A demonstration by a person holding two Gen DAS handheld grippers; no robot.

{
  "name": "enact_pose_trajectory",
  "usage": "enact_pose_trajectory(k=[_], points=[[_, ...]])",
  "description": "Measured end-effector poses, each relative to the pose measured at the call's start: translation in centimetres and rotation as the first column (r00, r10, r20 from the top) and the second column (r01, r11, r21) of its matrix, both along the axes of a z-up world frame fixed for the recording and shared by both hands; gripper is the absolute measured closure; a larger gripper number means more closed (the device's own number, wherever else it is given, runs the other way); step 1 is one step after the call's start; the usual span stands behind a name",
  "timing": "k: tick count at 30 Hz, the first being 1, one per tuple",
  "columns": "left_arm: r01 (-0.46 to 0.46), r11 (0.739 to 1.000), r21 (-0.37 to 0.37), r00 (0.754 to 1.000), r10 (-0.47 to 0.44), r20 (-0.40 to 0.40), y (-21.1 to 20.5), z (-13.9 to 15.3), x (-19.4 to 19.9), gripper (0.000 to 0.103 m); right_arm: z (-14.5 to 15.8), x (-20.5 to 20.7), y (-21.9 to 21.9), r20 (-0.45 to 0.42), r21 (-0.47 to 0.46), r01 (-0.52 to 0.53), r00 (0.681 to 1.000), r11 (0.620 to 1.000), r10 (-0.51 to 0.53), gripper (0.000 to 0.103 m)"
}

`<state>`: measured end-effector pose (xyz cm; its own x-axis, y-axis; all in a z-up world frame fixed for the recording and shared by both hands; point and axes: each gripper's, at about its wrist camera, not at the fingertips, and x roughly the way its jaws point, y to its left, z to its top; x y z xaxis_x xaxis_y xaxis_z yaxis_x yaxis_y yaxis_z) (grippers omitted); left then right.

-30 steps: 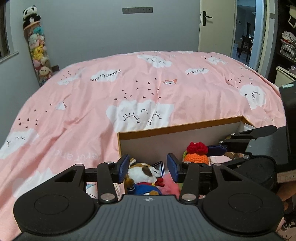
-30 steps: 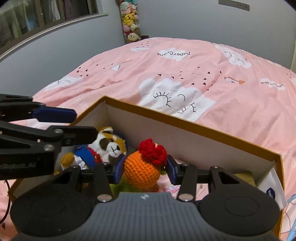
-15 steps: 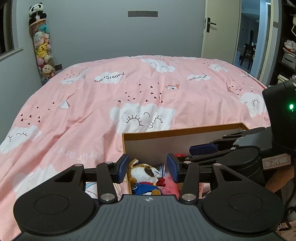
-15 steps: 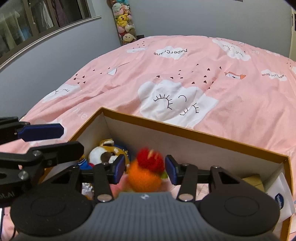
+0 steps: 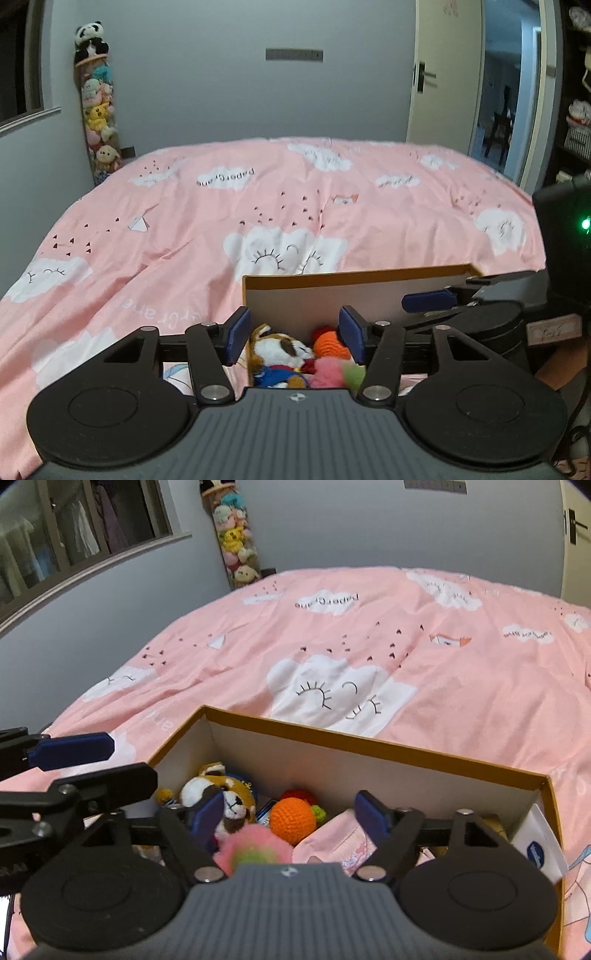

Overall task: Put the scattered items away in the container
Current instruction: 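Lower the plush and fruit into the box and open both grippers, then withdraw both grippers from the box toward the grey box and white case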

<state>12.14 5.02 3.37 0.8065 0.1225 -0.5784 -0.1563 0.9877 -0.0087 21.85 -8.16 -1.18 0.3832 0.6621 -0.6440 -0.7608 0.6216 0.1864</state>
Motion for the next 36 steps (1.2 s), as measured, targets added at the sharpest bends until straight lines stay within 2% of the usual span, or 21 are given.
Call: enact_pose_trajectory(k=[4,7,11,15,17,23,28,32,36], points=[[-0.018,1.0,0.014,0.999,0.018,0.035,-1.1,0.3,-1.9,0.041,0.4,-1.4,-1.1,0.063,0.004,0.027,0.998,1.0,-0.027,0.018],[-0.02,0.999,0.026,0.998,0.019,0.059,-2.0,0.4,-3.5,0.041,0.7,-2.5,-2.2,0.101,0.039,0.058,0.993,0.998,-0.062,0.018],[0.002,1.0,0.013,0.998,-0.003,0.055,-2.7,0.4,-5.1,0.041,1.2,-4.4,-3.7,0.147,0.073,0.061,0.987,0.995,-0.071,0.015],[0.025,1.0,-0.006,0.999,-0.025,0.044,-3.0,0.5,-6.3,0.041,1.8,-6.8,-5.0,0.237,0.09,0.1,0.964,0.991,-0.119,0.008],[0.038,0.999,-0.013,0.999,-0.037,0.036,-3.1,0.4,-7.1,0.041,2.0,-8.0,-5.7,0.279,0.107,0.106,0.951,0.989,-0.133,0.008],[0.082,0.997,0.003,0.996,-0.082,0.019,-3.9,0.0,-9.1,0.041,2.2,-10.5,-8.0,0.323,0.129,0.066,0.94,0.99,-0.105,0.004],[0.132,0.991,0.009,0.991,-0.132,0.011,-4.6,-0.4,-11.0,0.041,2.0,-12.7,-9.5,0.352,0.111,0.015,0.934,0.994,-0.053,0.004],[0.175,0.984,0.017,0.984,-0.174,-0.025,-5.1,-0.9,-12.1,0.041,1.9,-14.2,-10.8,0.379,0.106,0.023,0.923,0.994,-0.062,0.004],[0.204,0.979,0.011,0.976,-0.202,-0.084,-5.2,-1.9,-12.6,0.041,1.2,-15.9,-11.9,0.405,0.059,0.005,0.914,0.998,-0.028,0.004]])
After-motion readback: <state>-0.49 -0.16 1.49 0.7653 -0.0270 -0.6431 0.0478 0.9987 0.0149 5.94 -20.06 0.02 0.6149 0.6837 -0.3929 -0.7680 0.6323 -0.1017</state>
